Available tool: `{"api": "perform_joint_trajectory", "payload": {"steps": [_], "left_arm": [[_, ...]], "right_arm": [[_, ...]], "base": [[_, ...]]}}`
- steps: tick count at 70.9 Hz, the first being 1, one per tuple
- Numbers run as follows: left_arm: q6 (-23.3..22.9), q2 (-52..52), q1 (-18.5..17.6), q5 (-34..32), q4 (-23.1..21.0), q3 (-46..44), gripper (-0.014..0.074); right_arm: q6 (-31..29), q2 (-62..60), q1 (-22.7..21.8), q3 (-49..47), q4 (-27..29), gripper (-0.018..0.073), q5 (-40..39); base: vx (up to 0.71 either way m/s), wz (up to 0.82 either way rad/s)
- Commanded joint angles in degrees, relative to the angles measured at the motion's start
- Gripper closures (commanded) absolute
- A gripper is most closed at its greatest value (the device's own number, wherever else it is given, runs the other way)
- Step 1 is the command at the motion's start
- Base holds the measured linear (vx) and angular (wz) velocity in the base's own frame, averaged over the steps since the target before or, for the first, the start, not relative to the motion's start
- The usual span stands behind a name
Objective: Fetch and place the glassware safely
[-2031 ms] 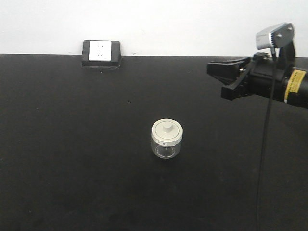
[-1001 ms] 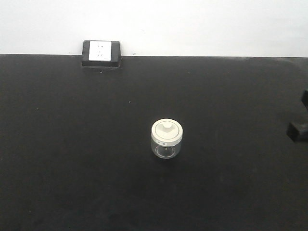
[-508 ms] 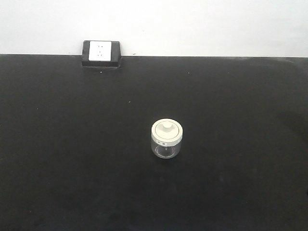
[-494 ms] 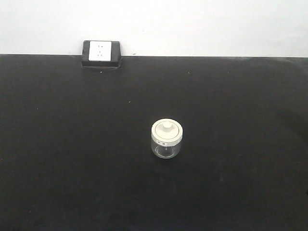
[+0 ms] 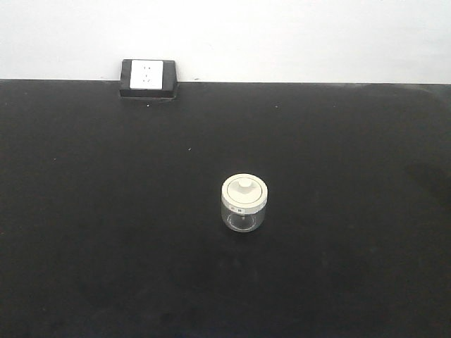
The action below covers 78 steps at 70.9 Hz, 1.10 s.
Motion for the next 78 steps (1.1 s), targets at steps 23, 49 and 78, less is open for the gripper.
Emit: {"api": "perform_joint_trajectory", "payload": {"steps": [23, 49, 78], "left_arm": [[-0.2, 0.6, -0.4, -4.1, -0.6, -1.6, 0.0603], [-0.2, 0.6, -0.4, -4.1, -0.6, -1.6, 0.0603], [-0.2, -0.1, -0.4, -3.7, -0.6, -1.6, 0.0603]], "right_arm": [[-0.6, 0.4, -0.5, -1.5, -0.2, 0.0559, -1.4], [-0.6, 0.4, -0.5, -1.5, -0.2, 0.0559, -1.4], [-0.6, 0.4, -0.5, -1.5, -0.2, 0.056, -1.3]], "base": [[0.0, 0.0], [0.0, 0.0], [0.0, 0.0]]}}
